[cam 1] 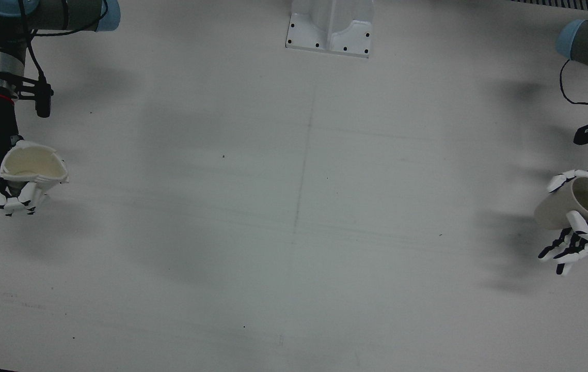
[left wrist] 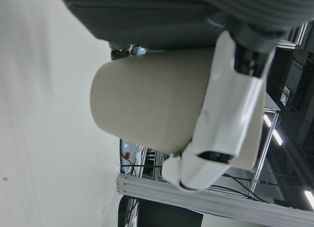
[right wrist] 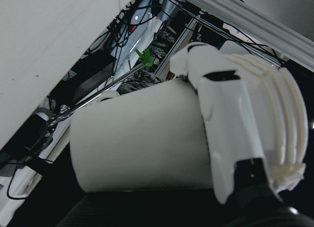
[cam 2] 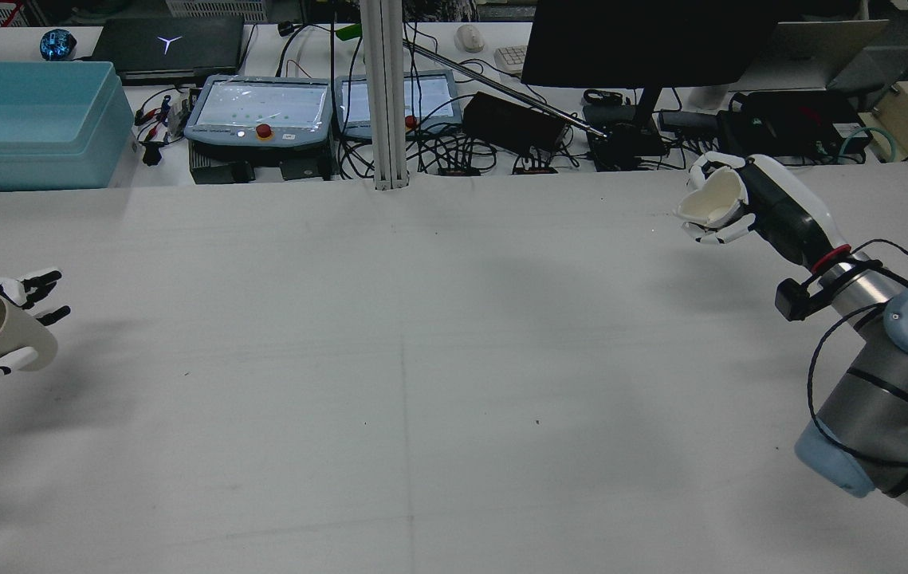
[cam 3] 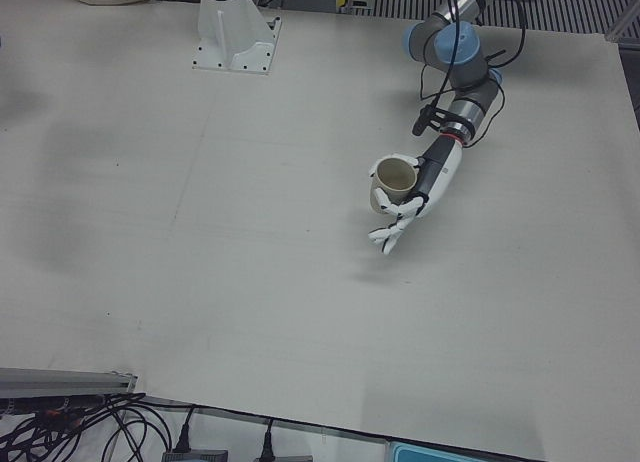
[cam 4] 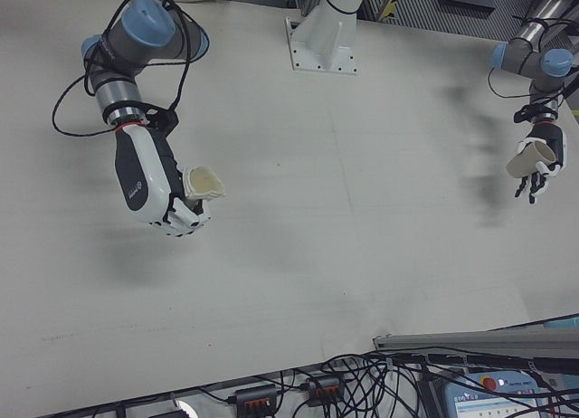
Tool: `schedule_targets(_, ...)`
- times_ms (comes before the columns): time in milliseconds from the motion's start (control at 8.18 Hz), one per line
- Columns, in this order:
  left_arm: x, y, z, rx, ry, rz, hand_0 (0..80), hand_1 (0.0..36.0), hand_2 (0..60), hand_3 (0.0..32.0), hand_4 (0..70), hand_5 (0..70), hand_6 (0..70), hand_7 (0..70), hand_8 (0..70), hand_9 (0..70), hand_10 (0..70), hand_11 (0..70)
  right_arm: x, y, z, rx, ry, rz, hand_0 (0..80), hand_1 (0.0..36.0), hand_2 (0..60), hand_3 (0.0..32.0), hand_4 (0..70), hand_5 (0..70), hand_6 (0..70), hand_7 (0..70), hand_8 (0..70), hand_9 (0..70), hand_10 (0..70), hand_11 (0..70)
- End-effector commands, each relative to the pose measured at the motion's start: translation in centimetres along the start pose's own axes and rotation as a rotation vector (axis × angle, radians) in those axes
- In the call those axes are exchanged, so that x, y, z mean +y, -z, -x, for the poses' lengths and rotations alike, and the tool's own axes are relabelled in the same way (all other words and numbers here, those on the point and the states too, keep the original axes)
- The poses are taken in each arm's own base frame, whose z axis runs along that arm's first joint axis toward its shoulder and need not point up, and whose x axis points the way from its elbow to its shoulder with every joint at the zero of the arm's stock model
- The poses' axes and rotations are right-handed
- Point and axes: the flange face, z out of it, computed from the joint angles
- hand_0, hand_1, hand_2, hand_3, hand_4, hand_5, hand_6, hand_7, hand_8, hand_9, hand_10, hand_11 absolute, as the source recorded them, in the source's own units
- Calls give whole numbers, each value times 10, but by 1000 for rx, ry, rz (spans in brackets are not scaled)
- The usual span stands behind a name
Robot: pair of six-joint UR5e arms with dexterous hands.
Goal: Pour water
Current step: 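Bring the beige cup to table center, raise white cup above it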
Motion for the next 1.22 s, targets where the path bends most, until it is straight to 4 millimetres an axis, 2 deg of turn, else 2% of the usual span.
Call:
schedule_targets(0,89,-63,175,-235,36,-19,800,360,600,0,680,700,136,230,57,49,76,149,68,21,140,-176,-17,39,800,360,600,0,289,700,542,700,453,584,433,638)
schedule_targets(122,126,-67,240,-320,28,-50,800,360,600,0,665,700,126,214,50,41,72,141,91,36,174,-212,-18,50,800,360,600,0,323,700,563,700,456,590,437,644)
schedule_targets(244,170,-80,280,-360,-3,-33,800,360,600,0,640,700,117,202,45,35,70,135,114,37,198,-244,-23,75,800,360,600,0,362,700,591,700,466,608,447,660)
schedule_targets(367,222,-106,311,-387,-33,2,800,360,600,0,644,700,122,202,51,39,75,145,147,32,218,-281,20,119,800,360,600,0,399,700,616,700,475,625,451,667)
schedule_targets(489,259,-132,341,-435,-36,12,800,360,600,0,689,700,143,217,60,46,80,156,191,20,237,-340,118,182,800,360,600,0,459,700,647,700,482,640,449,666)
schedule_targets(611,303,-150,353,-433,-31,23,800,360,600,0,700,700,151,225,60,44,78,153,230,7,222,-330,151,238,800,360,600,0,499,700,669,700,485,647,447,664)
schedule_targets(733,330,-160,353,-424,-25,32,800,360,600,0,690,700,148,224,59,44,75,149,264,1,203,-320,201,287,800,360,600,0,584,700,700,700,491,654,453,672)
schedule_targets(856,343,-169,345,-405,-20,42,800,360,600,0,693,700,152,227,61,45,74,148,290,1,170,-278,231,329,800,360,600,0,626,700,700,700,489,649,452,669)
schedule_targets(978,358,-182,328,-376,-20,51,800,360,600,0,700,700,155,232,61,46,73,145,315,7,126,-216,276,369,800,360,600,0,645,700,700,700,484,641,453,671)
schedule_targets(1100,364,-188,320,-361,-18,58,800,360,600,0,700,700,159,238,61,47,71,142,337,15,86,-168,331,398,800,360,600,0,647,700,700,700,478,635,450,667)
